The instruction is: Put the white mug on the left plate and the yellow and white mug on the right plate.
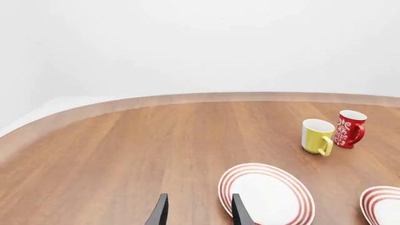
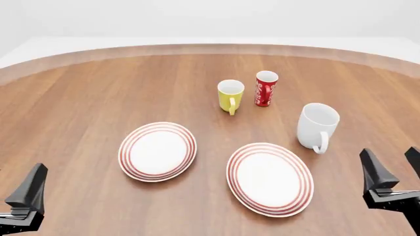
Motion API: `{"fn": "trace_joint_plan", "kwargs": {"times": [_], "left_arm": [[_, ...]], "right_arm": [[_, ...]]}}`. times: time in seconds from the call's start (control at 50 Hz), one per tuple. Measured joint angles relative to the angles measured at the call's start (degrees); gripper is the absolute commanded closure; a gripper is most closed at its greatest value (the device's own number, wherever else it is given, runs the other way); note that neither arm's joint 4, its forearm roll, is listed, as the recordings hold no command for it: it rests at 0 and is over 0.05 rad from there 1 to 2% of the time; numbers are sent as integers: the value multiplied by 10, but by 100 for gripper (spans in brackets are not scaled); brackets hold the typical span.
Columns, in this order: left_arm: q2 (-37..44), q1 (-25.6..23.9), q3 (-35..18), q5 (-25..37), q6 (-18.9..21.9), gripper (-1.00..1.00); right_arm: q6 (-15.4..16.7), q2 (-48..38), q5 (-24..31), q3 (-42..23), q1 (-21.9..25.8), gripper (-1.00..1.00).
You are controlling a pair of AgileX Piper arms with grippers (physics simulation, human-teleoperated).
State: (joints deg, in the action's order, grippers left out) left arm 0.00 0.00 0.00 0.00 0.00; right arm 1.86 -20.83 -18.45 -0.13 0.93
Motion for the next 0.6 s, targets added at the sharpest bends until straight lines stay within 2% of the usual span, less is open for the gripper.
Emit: {"fn": "trace_joint_plan", "kwargs": {"times": [0.6], "left_arm": [[0, 0, 0, 0, 0, -100]], "right_arm": [[-4, -267, -236, -2, 9, -100]]}}
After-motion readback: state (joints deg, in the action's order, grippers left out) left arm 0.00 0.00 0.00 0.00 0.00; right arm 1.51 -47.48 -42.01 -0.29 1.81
